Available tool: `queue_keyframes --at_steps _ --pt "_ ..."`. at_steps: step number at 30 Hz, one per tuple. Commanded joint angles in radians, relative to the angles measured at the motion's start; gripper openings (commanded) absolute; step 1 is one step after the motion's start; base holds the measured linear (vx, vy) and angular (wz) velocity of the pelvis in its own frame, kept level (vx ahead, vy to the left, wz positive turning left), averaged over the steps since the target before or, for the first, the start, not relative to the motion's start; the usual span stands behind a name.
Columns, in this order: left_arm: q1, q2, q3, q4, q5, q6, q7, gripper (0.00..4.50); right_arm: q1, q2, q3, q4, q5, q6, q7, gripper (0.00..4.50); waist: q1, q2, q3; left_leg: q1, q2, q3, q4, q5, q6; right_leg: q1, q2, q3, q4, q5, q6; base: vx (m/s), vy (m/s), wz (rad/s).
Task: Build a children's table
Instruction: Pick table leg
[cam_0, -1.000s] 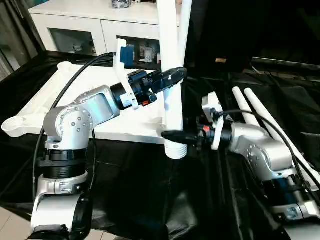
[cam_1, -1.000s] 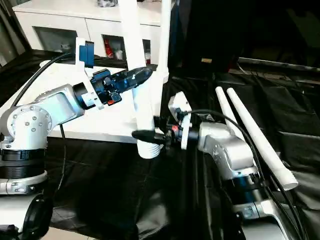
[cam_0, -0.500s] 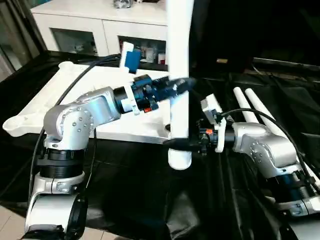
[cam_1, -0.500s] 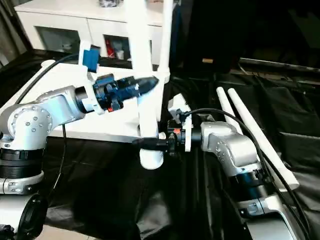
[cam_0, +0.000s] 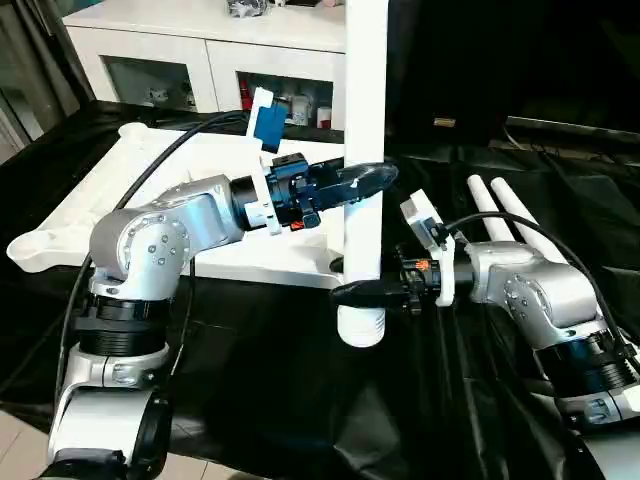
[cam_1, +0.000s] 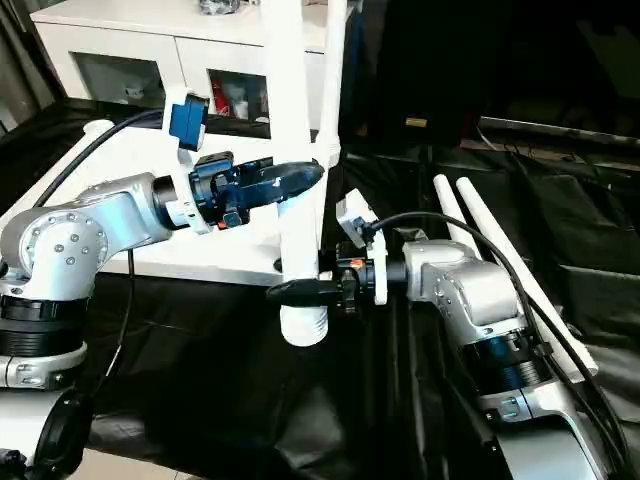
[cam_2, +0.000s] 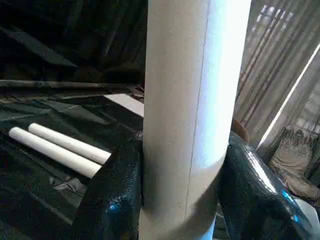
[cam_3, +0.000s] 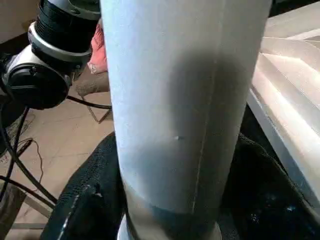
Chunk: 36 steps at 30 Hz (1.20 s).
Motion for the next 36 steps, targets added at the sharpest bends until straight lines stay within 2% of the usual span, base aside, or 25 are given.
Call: queue_keyframes --at_steps 1,4,10,12,13,16,18,19,22,23,25,27,31,32,33,35,36 --pt "-0.026 0.005 -0.006 -0.014 -0.005 -0.006 -0.014 1.8 -0.02 -0.011 0.008 0.004 0.004 0.009 0.004 2.33 0.001 -0.014 -0.079 0.0 0.031 -0.006 -0.058 -0.053 0.046 0.068 -0.069 0.054 -0.064 -0.203 -0.159 0.0 0.0 0.0" --pt "-0.028 0.005 -0.005 -0.009 -0.001 -0.012 -0.018 1.8 -0.021 -0.012 0.012 0.008 0.003 0.015 0.01 2.03 0.002 -0.014 -0.079 0.0 0.03 -0.006 -0.057 -0.05 0.047 0.068 -0.069 0.054 -0.064 -0.204 -0.157 0.0 0.0 0.0" --pt "-0.034 -0.002 -0.004 -0.002 0.022 -0.03 0.019 1.8 -0.021 -0.006 0.007 0.01 0.001 0.007 0.003 1.91 0.001 -0.014 -0.079 0.001 0.031 -0.006 -0.057 -0.055 0.045 0.067 -0.069 0.054 -0.065 -0.206 -0.158 0.0 0.0 0.0" --pt "-0.038 -0.007 0.011 0.0 -0.007 -0.009 0.016 2.5 -0.02 0.003 -0.003 0.013 -0.002 -0.006 -0.012 1.91 0.002 -0.013 -0.079 0.0 0.03 -0.006 -0.056 -0.052 0.044 0.068 -0.069 0.054 -0.064 -0.202 -0.159 0.0 0.0 0.0" --pt "-0.038 -0.014 0.025 -0.004 -0.031 -0.01 0.002 2.49 -0.018 0.015 -0.016 0.016 -0.005 -0.024 -0.03 1.91 0.002 -0.013 -0.079 0.001 0.03 -0.006 -0.057 -0.051 0.044 0.067 -0.069 0.054 -0.063 -0.201 -0.161 0.0 0.0 0.0" --pt "-0.034 -0.02 0.03 -0.008 -0.024 -0.039 0.002 2.63 -0.016 0.027 -0.03 0.017 -0.003 -0.035 -0.048 1.91 0.001 -0.012 -0.08 0.0 0.031 -0.006 -0.057 -0.052 0.042 0.068 -0.069 0.053 -0.062 -0.191 -0.167 0.0 0.0 0.0" --pt "-0.016 -0.078 0.086 -0.005 -0.037 -0.135 0.028 2.9 -0.008 0.067 -0.085 0.012 0.024 -0.047 -0.111 1.91 0.0 -0.012 -0.079 -0.001 0.031 -0.006 -0.057 -0.054 0.042 0.069 -0.072 0.054 -0.066 -0.192 -0.169 0.0 0.0 0.0" --pt "-0.014 -0.082 0.09 -0.005 -0.039 -0.139 0.03 2.93 -0.007 0.069 -0.089 0.011 0.026 -0.048 -0.115 1.91 0.001 -0.012 -0.08 -0.002 0.031 -0.007 -0.057 -0.055 0.04 0.069 -0.073 0.054 -0.066 -0.191 -0.169 0.0 0.0 0.0" --pt "0.005 -0.151 0.17 0.019 -0.089 -0.209 0.065 2.91 -0.002 0.115 -0.162 -0.001 0.079 -0.042 -0.185 1.91 0.001 -0.011 -0.08 -0.001 0.03 -0.006 -0.056 -0.055 0.044 0.069 -0.071 0.054 -0.064 -0.178 -0.173 0.0 0.0 0.0" --pt "0.009 -0.157 0.176 0.025 -0.09 -0.219 0.065 2.91 -0.001 0.123 -0.174 -0.003 0.088 -0.042 -0.196 1.91 0.001 -0.014 -0.079 -0.003 0.028 -0.005 -0.057 -0.058 0.047 0.069 -0.071 0.053 -0.069 -0.188 -0.17 0.0 0.0 0.0" --pt "0.026 -0.167 0.185 0.048 -0.083 -0.245 0.062 2.91 0.001 0.147 -0.214 -0.008 0.11 -0.047 -0.243 1.91 0.003 -0.01 -0.081 0.001 0.03 -0.006 -0.058 -0.059 0.043 0.067 -0.07 0.053 -0.067 -0.197 -0.162 0.0 0.0 0.0" --pt "0.037 -0.158 0.181 0.072 -0.061 -0.266 0.053 2.91 0.006 0.159 -0.233 -0.012 0.103 -0.071 -0.286 1.9 0.0 -0.008 -0.081 0.002 0.03 -0.006 -0.059 -0.056 0.042 0.067 -0.067 0.053 -0.066 -0.187 -0.154 0.0 0.0 0.0" --pt "0.045 -0.089 0.111 0.152 0.084 -0.35 0.019 2.91 0.022 0.164 -0.246 -0.009 0.015 -0.159 -0.394 1.9 -0.001 -0.005 -0.08 0.004 0.029 -0.009 -0.064 -0.055 0.029 0.063 -0.066 0.053 -0.074 -0.219 -0.11 0.0 0.0 0.0" --pt "0.037 -0.032 0.031 0.219 0.212 -0.417 0.025 2.91 0.035 0.154 -0.238 -0.01 -0.043 -0.201 -0.455 1.9 -0.001 -0.004 -0.081 0.007 0.029 -0.009 -0.064 -0.054 0.018 0.063 -0.066 0.053 -0.071 -0.218 -0.099 0.0 0.0 0.0" --pt "0.037 -0.032 0.031 0.219 0.212 -0.417 0.025 2.91 0.035 0.154 -0.238 -0.01 -0.043 -0.201 -0.455 1.89 -0.003 -0.003 -0.08 0.008 0.03 -0.011 -0.067 -0.057 0.009 0.061 -0.063 0.055 -0.07 -0.215 -0.081 0.0 0.0 0.0" --pt "0.023 0.051 -0.099 0.317 0.398 -0.53 0.032 2.91 0.046 0.14 -0.227 0.005 -0.105 -0.222 -0.525 1.89 -0.004 -0.002 -0.08 0.009 0.029 -0.012 -0.069 -0.061 0.006 0.062 -0.063 0.056 -0.072 -0.207 -0.069 0.0 0.0 0.0" --pt "0.015 0.094 -0.167 0.368 0.485 -0.586 0.024 3.09 0.055 0.129 -0.216 0.012 -0.139 -0.24 -0.551 1.89 -0.005 0.003 -0.084 0.011 0.029 -0.011 -0.067 -0.058 -0.003 0.063 -0.065 0.057 -0.063 -0.178 -0.075 0.0 0.0 0.0"
